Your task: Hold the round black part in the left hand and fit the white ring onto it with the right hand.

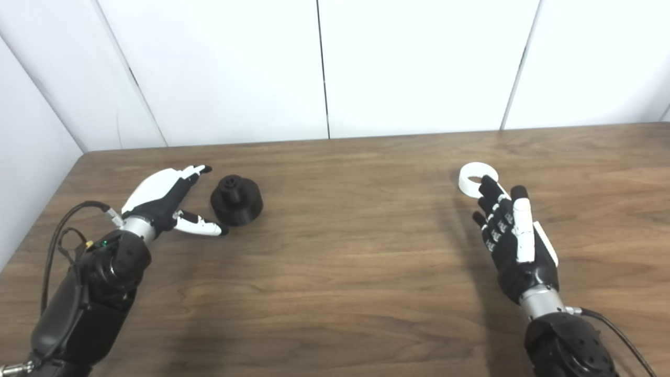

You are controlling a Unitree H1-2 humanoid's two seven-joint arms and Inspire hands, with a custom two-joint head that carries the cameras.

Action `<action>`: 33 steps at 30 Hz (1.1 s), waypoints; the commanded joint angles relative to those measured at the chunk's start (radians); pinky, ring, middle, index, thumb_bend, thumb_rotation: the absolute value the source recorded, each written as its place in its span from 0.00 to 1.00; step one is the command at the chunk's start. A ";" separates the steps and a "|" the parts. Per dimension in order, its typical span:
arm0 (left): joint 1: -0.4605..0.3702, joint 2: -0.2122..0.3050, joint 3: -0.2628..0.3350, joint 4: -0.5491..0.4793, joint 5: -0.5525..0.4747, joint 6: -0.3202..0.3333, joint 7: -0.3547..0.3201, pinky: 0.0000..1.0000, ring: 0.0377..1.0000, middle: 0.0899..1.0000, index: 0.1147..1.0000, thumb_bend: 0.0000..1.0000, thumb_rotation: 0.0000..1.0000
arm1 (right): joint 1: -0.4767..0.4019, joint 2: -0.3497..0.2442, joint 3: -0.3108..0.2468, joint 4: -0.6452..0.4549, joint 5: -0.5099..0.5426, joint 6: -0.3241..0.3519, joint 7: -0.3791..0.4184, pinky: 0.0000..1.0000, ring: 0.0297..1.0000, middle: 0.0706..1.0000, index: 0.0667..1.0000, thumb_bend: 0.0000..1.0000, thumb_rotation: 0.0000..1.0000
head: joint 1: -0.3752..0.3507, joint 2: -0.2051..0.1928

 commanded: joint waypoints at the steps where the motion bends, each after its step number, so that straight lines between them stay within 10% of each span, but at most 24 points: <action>1: -0.065 0.034 0.008 0.002 0.018 -0.028 0.016 1.00 1.00 1.00 0.94 1.00 0.28 | -0.026 0.002 0.004 -0.011 -0.008 -0.053 0.006 0.92 0.99 0.96 0.92 0.55 1.00 | 0.000 0.000; 33: -0.174 0.028 -0.040 0.084 -0.007 0.036 -0.121 1.00 1.00 1.00 0.92 1.00 0.28 | -0.009 0.005 0.002 -0.035 -0.024 -0.047 0.001 0.93 0.99 0.95 0.91 0.56 1.00 | -0.012 0.004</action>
